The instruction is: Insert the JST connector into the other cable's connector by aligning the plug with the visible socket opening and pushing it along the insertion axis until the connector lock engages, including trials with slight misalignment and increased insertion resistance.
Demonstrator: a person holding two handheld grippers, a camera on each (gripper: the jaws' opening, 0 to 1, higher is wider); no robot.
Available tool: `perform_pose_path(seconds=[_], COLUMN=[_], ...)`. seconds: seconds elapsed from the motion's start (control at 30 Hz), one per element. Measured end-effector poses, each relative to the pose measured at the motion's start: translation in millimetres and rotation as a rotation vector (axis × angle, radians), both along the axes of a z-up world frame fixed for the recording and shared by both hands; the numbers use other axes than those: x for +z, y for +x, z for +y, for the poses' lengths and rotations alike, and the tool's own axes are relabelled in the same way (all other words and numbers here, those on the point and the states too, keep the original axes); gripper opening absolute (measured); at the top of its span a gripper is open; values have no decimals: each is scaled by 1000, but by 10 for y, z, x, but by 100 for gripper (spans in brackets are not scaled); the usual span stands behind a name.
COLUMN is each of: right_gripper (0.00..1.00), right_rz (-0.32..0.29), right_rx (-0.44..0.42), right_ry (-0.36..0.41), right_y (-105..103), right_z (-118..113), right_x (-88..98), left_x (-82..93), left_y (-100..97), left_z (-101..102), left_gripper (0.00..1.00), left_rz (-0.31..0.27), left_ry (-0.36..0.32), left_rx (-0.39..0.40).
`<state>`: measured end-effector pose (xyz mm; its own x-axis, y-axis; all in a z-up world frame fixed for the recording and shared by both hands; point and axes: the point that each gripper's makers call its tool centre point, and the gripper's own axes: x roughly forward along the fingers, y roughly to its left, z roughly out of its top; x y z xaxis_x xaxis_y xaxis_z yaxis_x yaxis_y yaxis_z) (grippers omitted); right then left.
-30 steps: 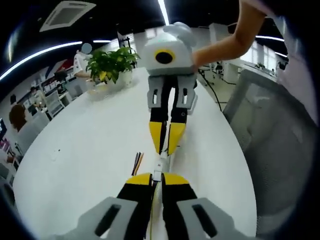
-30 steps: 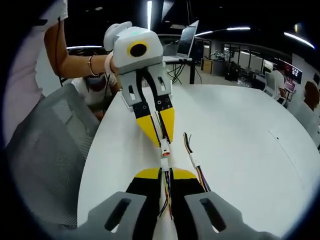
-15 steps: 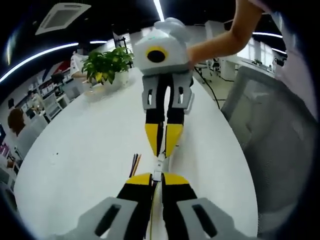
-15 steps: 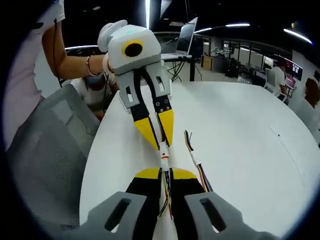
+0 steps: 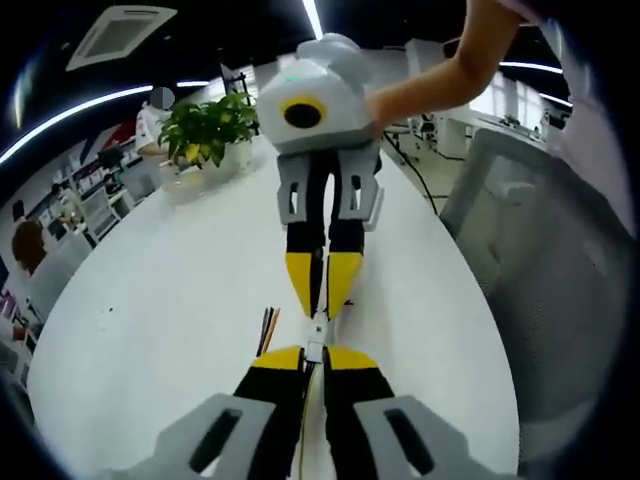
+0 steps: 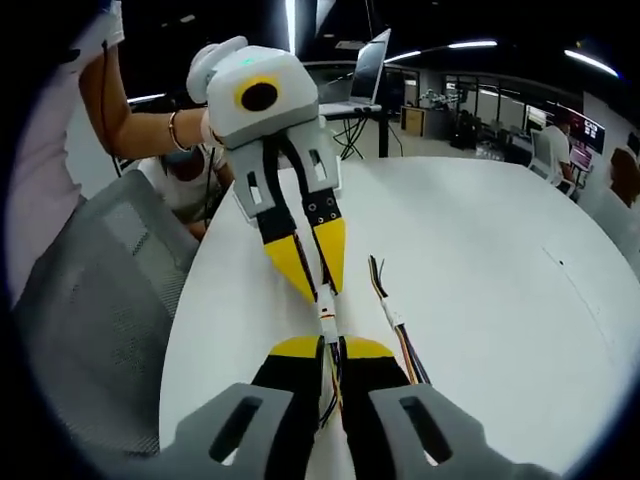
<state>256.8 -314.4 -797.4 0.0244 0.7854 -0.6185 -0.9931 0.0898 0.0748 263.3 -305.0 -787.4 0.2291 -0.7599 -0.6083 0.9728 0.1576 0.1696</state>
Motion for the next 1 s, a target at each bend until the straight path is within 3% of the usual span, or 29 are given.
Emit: perform_pose_path(seconds=[0.53, 1.0], right_gripper=[3, 2], right_rz=[33, 10], right_rx=[3, 53], right_ry=[-42, -83], right_y=[-1, -6], right_z=[-31, -63], right_x=[-78, -129], left_x=[-5, -41], left_y=[-37, -65], left_z=[-58, -96], left_gripper=[0, 0], left_rz=[-17, -38], left_ry=[19, 30], left_rx=[-34, -76])
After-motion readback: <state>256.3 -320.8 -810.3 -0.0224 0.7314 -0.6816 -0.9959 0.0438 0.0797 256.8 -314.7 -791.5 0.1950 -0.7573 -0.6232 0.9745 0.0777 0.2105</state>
